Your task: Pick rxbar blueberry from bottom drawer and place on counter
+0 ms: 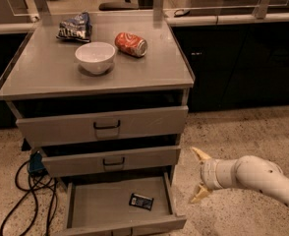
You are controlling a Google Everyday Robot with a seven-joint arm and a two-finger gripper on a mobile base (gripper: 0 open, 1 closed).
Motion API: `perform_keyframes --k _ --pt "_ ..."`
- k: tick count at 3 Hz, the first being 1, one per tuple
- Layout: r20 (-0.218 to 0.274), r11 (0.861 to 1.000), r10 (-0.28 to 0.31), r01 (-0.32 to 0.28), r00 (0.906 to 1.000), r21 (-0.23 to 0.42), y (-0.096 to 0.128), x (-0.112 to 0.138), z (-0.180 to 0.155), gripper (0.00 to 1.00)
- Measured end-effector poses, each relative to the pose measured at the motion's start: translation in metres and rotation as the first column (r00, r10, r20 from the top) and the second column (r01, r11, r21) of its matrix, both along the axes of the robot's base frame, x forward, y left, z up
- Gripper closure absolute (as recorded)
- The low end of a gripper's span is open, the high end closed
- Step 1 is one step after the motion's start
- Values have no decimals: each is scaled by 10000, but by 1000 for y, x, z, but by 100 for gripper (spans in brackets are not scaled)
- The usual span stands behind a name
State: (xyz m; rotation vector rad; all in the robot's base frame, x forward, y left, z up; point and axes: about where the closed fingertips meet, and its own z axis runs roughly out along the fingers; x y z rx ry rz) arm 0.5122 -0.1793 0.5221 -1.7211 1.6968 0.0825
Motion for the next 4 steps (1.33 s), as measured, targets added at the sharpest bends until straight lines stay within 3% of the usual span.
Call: perform_keyframes --k 1,2,3,4 --pt "-396 9978 400 -377 9984 554 18 2 -33 0" --pt "-1461 9758 1567 -1303 9768 1756 81 -1 -110 0" --pt "-2517 9412 2620 -1890 9317 2799 147 -27 -187 0" --pt "-3085 9255 2845 -1761 9077 3353 171 -56 -224 0"
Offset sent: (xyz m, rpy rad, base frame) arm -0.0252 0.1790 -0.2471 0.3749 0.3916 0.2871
